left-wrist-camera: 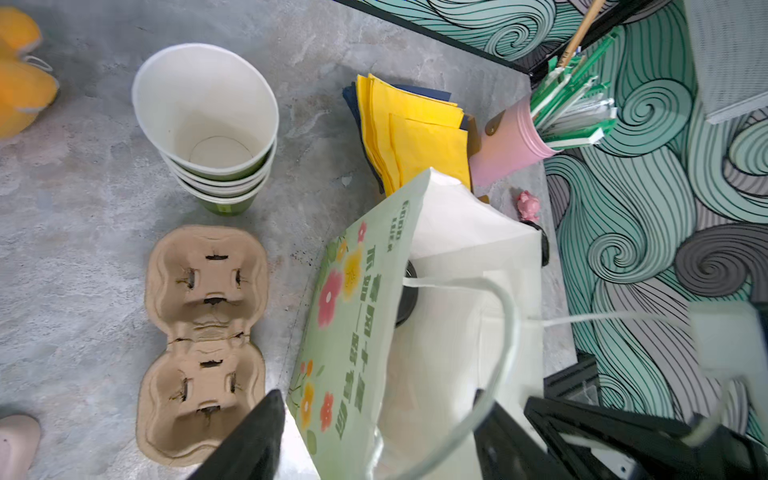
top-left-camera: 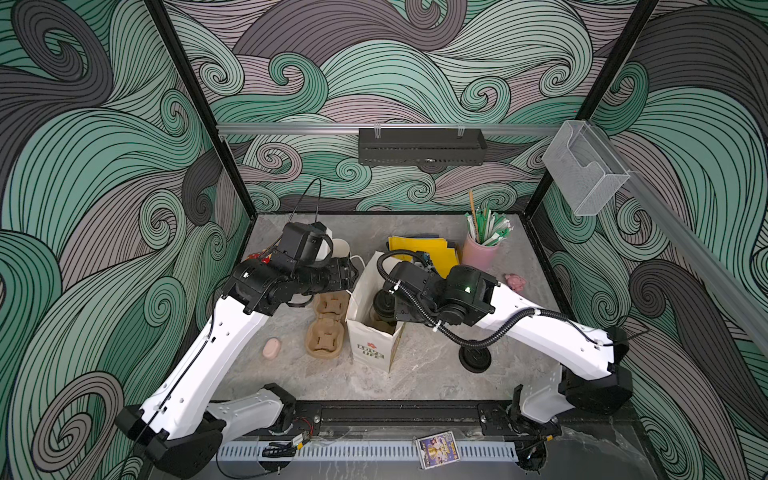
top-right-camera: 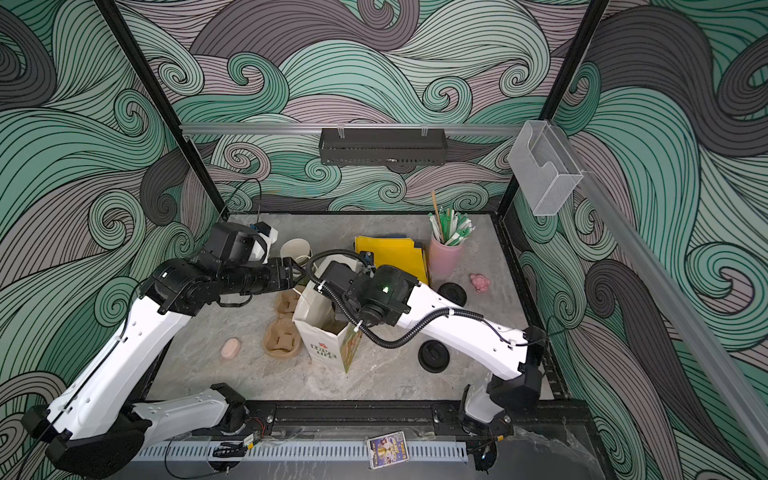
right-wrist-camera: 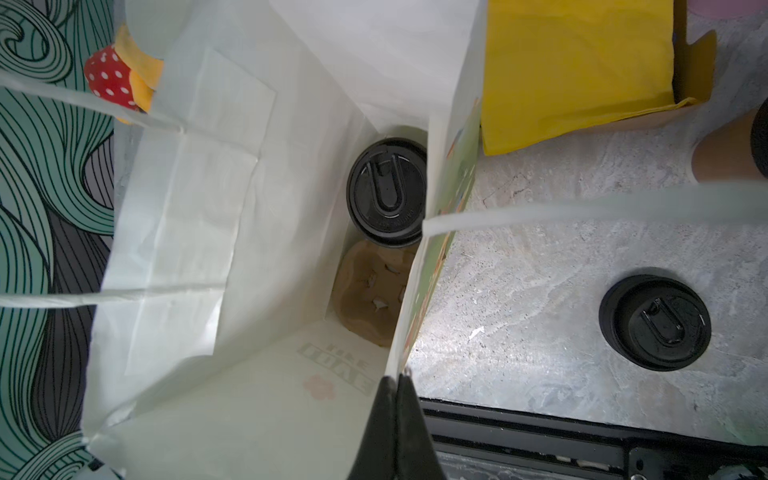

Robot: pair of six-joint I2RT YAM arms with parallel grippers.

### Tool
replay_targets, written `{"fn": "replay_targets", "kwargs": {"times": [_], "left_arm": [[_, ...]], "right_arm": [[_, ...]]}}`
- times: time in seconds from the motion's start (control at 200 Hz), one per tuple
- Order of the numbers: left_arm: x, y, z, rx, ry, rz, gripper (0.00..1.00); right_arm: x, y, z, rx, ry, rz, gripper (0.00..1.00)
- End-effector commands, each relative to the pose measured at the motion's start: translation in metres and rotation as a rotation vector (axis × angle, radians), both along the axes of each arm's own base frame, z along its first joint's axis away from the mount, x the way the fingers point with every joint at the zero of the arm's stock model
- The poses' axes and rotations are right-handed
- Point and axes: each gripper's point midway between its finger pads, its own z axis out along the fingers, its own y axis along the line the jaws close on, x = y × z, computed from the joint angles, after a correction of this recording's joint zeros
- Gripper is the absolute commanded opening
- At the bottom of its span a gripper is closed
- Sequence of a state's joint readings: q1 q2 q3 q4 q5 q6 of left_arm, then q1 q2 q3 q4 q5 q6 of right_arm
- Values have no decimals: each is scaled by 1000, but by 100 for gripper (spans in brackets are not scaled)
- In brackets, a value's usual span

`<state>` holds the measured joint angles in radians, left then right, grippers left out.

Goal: Pack the takeout coffee

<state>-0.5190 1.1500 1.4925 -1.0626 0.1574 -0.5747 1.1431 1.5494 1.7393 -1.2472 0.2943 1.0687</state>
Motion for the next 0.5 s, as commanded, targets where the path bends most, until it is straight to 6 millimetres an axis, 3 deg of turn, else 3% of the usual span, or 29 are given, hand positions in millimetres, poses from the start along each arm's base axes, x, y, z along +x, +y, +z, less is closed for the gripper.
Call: {"fn": "replay_targets", "kwargs": {"times": [0.0,0.135,0.225,0.495], "left_arm": [[-19,-20,11,-84,27,-156,74],[-29,-25,12,-125,47,-203,79],[-34,-23,12,-135,64,-213,81],[-55,-5,-1,-74,127,-218,83]], "right_arm": [[-7,-17,3,-18,19,52,0],[-12,-25,0,-15,60,118,0],[-17,-26,-2,4,99,142,35],[-40,-33,1,89,161,174,81]]}}
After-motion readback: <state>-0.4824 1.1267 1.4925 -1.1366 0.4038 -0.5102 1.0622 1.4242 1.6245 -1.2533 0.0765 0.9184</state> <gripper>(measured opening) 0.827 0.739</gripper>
